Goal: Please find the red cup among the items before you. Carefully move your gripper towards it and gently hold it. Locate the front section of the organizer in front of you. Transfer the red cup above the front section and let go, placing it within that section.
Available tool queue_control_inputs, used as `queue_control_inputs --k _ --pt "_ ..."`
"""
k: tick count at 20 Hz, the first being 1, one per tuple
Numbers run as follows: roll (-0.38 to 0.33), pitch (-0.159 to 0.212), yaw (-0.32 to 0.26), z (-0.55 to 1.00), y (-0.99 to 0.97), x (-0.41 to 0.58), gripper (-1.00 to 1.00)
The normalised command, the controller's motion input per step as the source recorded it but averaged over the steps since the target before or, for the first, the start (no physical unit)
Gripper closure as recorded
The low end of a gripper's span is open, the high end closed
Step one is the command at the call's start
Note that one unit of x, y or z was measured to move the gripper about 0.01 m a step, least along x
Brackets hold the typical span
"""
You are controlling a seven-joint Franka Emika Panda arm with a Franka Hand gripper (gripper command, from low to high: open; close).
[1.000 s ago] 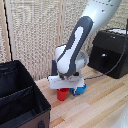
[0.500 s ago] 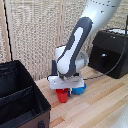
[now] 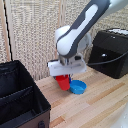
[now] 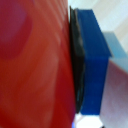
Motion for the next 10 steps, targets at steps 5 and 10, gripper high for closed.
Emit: queue_control_inputs --k 5,10 --pt "0.052 0.080 0.065 0.90 0.40 0.139 1.00" --pt "0.121 0.066 0.064 0.77 0.51 0.097 1.00"
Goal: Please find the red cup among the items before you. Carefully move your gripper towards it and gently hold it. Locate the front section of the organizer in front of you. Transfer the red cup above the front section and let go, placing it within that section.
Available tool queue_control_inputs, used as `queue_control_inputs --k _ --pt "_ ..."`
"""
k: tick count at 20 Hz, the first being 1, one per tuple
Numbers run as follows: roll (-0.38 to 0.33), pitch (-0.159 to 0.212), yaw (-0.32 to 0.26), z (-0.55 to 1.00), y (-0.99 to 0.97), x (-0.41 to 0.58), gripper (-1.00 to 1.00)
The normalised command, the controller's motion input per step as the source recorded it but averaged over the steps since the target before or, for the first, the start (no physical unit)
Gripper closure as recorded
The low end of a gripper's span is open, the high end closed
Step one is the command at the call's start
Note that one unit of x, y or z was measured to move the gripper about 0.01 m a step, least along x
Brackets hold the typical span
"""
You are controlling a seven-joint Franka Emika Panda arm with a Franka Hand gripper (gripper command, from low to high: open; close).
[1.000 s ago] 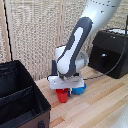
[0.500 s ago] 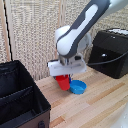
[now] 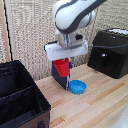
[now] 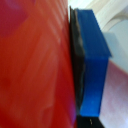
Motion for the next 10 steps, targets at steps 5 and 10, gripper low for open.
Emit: queue_control_inputs --k 5,10 --pt "0.181 0.057 0.056 0.61 0.60 0.098 1.00" --pt "0.197 0.035 0.048 0.53 0.63 0.051 1.00"
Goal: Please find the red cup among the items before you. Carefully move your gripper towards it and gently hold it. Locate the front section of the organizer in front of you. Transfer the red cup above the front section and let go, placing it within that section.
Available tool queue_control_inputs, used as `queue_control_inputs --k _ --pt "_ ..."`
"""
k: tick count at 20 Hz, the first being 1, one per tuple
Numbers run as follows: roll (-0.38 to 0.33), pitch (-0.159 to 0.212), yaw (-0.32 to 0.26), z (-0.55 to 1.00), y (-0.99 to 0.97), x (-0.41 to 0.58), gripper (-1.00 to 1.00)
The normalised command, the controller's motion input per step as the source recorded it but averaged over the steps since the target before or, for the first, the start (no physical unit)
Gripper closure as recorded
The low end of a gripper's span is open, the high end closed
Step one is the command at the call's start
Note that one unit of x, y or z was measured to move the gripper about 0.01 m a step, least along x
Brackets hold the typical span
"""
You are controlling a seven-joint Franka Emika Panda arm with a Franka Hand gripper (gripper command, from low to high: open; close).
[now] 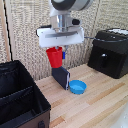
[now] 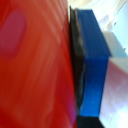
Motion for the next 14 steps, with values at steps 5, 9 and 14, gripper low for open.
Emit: queue_control_inputs --k 5,9,14 --pt "0.073 -0.010 0.044 0.21 0.76 0.000 1.00" --pt "0.001 0.001 0.036 -0.06 0.88 0.000 1.00" --pt "0.000 0.040 0.050 -0.21 0.88 0.000 1.00"
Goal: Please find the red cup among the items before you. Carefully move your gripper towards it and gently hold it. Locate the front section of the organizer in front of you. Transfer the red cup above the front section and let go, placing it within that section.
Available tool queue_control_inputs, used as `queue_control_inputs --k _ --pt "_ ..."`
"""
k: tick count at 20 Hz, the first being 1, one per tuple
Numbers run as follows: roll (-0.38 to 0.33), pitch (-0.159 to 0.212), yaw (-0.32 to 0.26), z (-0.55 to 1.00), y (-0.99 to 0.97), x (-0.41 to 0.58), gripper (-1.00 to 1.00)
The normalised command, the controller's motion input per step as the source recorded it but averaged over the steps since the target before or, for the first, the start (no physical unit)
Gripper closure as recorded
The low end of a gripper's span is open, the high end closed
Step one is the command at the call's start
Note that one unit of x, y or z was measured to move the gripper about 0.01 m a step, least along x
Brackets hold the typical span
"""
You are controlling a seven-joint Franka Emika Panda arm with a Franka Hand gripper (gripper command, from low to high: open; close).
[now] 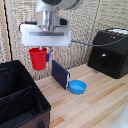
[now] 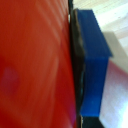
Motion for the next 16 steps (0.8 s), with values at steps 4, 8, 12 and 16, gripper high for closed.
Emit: queue_control_inputs --k 4,8,12,16 --pt "-0.011 0.106 0.053 -0.30 0.88 0.006 1.00" --pt "-0.024 0.129 0.068 -0.37 0.81 0.000 1.00" --pt "-0.007 0.070 0.108 -0.37 0.71 0.000 1.00" --pt "0.018 -0.024 0.110 0.06 0.36 0.081 -1.00"
